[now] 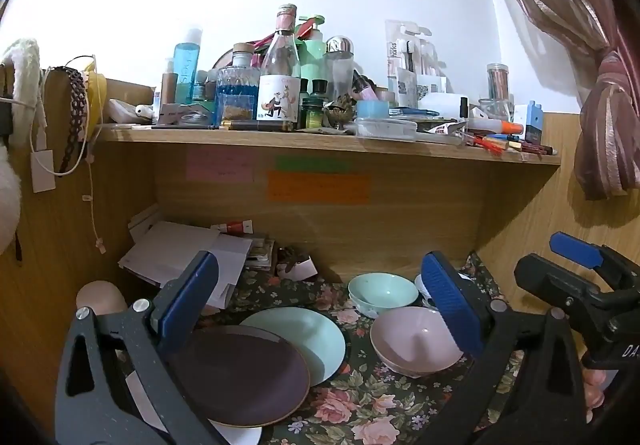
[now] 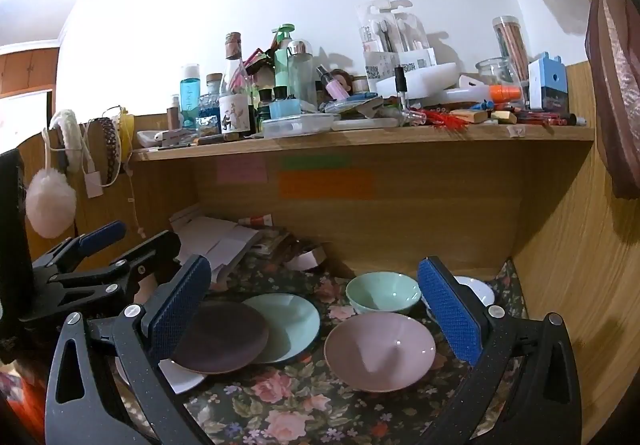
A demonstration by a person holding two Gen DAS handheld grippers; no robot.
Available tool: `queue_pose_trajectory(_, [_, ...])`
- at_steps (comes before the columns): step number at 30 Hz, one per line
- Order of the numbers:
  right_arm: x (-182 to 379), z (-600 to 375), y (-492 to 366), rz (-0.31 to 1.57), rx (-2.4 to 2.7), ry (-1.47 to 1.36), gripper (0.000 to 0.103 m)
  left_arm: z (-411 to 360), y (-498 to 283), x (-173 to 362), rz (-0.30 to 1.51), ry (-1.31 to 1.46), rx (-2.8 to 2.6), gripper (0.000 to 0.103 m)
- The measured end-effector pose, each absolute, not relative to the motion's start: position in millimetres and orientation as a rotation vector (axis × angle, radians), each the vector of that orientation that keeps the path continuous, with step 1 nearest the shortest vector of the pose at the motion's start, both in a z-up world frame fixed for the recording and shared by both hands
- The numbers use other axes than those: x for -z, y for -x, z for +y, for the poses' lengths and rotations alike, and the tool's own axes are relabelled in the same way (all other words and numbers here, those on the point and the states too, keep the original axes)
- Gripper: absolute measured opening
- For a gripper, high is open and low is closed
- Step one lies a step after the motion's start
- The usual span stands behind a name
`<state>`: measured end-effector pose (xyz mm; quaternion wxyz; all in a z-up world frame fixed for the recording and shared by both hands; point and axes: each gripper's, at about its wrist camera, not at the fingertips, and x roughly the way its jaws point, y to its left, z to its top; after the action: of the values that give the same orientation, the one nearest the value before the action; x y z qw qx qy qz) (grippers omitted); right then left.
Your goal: Organize plates and bowls
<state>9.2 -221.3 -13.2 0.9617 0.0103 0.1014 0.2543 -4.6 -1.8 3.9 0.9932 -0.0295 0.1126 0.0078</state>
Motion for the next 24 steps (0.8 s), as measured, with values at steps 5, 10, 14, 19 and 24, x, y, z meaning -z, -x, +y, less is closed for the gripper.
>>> queue_pose_trajectory(5, [14.2, -222.5, -9.8, 0.209, -0.503, -0.023, 0.103, -0.7, 4.2, -2.4, 0.225, 0.066, -0.012, 0.103])
queue_pose_trajectory(10, [14.2, -224.1, -11.0, 0.214, -0.499, -0.029, 0.103, -0.9, 3.5, -0.7, 0.225, 0.062, -0.014, 0.103])
queue_pose_trajectory(14, [14.4, -224.6, -12.1, 0.219, -0.496, -0.032, 0.103, -0.6, 1.9, 0.7, 0.231, 0.068, -0.013, 0.103])
queue_pose_trajectory(19, [14.3, -225.7, -13.0, 0.221, -0.498, -0.037, 0.103, 0.1, 1.7, 2.3, 0.235, 0.069, -0.009, 0.103])
queue_pose_trajectory(24, [14.4, -225.7, -13.2, 0.221, -0.497, -0.037, 0.103, -2.3, 2.8, 2.9, 0.231, 0.057, -0.006, 0.103])
